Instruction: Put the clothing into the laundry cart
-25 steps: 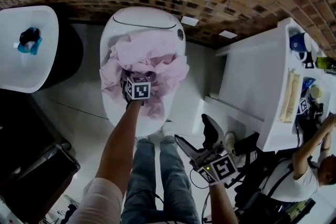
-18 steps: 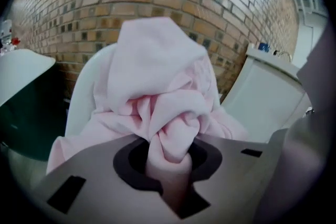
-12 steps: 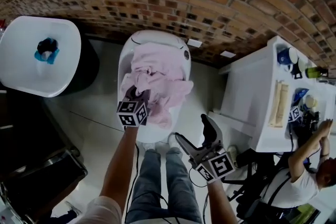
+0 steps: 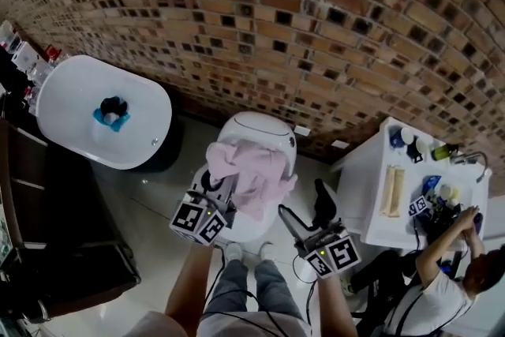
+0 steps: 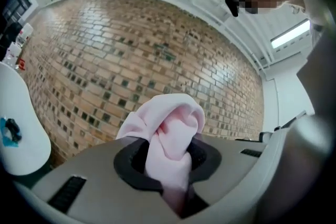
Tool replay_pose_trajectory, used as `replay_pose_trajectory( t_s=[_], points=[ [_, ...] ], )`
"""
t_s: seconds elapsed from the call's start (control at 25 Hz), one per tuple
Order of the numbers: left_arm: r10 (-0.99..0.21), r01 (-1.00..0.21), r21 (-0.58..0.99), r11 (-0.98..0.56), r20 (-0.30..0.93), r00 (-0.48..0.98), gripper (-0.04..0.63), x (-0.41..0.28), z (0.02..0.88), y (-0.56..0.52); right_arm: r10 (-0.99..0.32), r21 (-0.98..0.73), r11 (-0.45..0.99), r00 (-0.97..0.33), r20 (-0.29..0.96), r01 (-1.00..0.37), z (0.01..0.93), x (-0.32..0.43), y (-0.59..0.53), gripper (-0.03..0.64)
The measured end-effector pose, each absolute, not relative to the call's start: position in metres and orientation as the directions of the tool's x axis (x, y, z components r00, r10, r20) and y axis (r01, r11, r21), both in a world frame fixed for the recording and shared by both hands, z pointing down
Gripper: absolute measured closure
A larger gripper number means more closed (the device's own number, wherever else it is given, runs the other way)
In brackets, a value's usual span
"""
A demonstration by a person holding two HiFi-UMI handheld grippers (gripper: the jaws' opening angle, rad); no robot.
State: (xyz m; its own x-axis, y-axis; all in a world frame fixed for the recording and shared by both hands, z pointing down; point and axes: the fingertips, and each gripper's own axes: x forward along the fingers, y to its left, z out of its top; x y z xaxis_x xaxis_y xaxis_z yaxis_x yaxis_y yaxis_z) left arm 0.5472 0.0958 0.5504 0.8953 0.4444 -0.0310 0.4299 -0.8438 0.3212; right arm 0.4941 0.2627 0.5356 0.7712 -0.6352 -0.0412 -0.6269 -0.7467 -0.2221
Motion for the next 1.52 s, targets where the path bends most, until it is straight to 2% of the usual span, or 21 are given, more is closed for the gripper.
replay_pose_trajectory(
  t_s=[0.24, 0.4, 0.56, 0.76, 0.96, 1.32, 1.52],
  points=[
    [0.357, 0.411, 0.254, -0.875, -0.234, 0.904, 0.522, 0.476, 0.407, 0.065, -0.647, -0.127, -0.729, 0.738, -0.191, -0.672, 0.435, 0.47, 0.255, 0.173],
    [0.256, 0.328, 0.196, -0.924, -0.318, 0.913, 0.522, 0.427, 0.349, 0.034, -0.687, -0.091, -0.68, 0.675, -0.267, -0.728, 0.393, 0.456, 0.233, 0.173],
    [0.135, 0.201, 0.148, -0.968, -0.368, 0.92, 0.522, 0.375, 0.318, -0.004, -0.766, -0.074, -0.566, 0.557, -0.319, -0.821, 0.37, 0.443, 0.184, 0.173],
    [0.0, 0.053, 0.125, -0.991, -0.391, 0.92, 0.522, 0.309, 0.3, -0.043, -0.833, -0.055, -0.425, 0.414, -0.369, -0.904, 0.346, 0.407, 0.124, 0.174],
    [-0.206, -0.193, 0.073, -0.979, -0.397, 0.894, 0.522, 0.225, 0.287, -0.09, -0.884, -0.074, -0.195, 0.208, -0.42, -0.978, 0.335, 0.364, 0.047, 0.175],
    [-0.43, -0.443, 0.064, -0.894, -0.4, 0.809, 0.522, 0.087, 0.25, -0.155, -0.892, -0.048, 0.111, -0.078, -0.445, -0.993, 0.317, 0.247, -0.078, 0.175],
    [-0.508, -0.534, 0.065, -0.843, -0.424, 0.75, 0.522, 0.007, 0.242, -0.192, -0.874, -0.039, 0.241, -0.2, -0.443, -0.97, 0.308, 0.169, -0.139, 0.175]
  ],
)
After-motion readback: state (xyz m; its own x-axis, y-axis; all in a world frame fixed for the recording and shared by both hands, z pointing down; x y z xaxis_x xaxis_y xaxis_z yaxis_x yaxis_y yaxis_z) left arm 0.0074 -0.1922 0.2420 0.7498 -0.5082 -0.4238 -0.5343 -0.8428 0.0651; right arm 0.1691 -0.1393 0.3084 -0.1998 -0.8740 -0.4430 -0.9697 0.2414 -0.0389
